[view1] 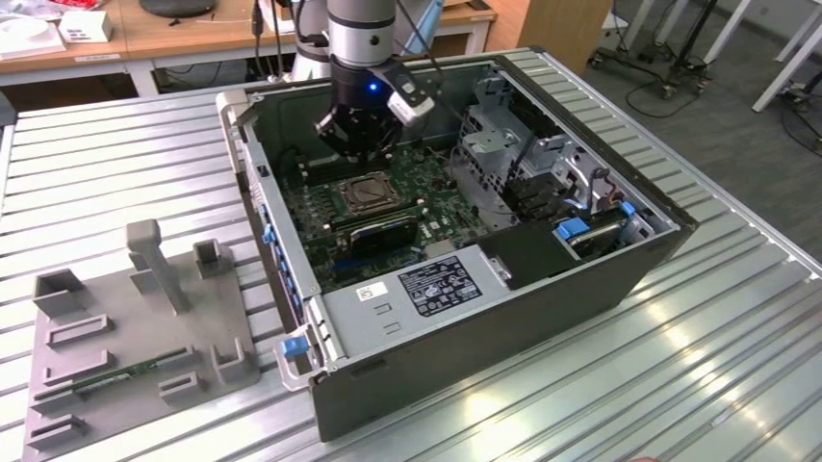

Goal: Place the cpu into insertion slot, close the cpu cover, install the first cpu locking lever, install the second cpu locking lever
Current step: 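Install the first cpu locking lever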

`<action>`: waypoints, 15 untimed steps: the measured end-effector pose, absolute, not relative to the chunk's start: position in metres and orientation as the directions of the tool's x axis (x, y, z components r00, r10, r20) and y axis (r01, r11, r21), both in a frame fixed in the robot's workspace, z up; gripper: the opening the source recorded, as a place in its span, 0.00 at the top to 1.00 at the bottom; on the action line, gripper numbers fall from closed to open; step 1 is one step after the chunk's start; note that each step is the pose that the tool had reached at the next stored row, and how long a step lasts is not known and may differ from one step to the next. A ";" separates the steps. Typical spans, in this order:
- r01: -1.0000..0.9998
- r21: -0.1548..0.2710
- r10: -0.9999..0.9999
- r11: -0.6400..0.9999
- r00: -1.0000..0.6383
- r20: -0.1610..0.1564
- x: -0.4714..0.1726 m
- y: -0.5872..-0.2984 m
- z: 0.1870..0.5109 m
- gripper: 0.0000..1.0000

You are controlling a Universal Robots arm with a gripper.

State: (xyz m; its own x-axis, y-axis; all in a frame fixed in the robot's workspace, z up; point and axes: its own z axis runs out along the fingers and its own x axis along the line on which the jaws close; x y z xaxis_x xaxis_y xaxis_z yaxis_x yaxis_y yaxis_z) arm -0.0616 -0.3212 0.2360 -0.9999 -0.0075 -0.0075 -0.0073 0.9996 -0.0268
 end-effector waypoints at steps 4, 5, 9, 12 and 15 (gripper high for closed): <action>-0.024 -0.027 -0.024 0.999 -1.000 -0.008 -0.057 -0.321 0.236 0.89; -0.025 -0.027 -0.025 0.999 -1.000 -0.008 -0.055 -0.322 0.236 0.89; -0.028 -0.027 -0.029 0.999 -1.000 -0.008 -0.050 -0.322 0.236 0.89; -0.034 -0.027 -0.034 0.999 -0.999 -0.008 -0.050 -0.324 0.236 0.89; -0.042 -0.027 -0.043 0.999 -0.999 -0.016 -0.050 -0.327 0.236 0.89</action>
State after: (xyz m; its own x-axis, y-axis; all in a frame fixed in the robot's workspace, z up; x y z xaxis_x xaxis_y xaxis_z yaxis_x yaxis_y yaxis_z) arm -0.0503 -0.3267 0.2357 -0.9990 -0.0425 -0.0162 -0.0421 0.9987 -0.0272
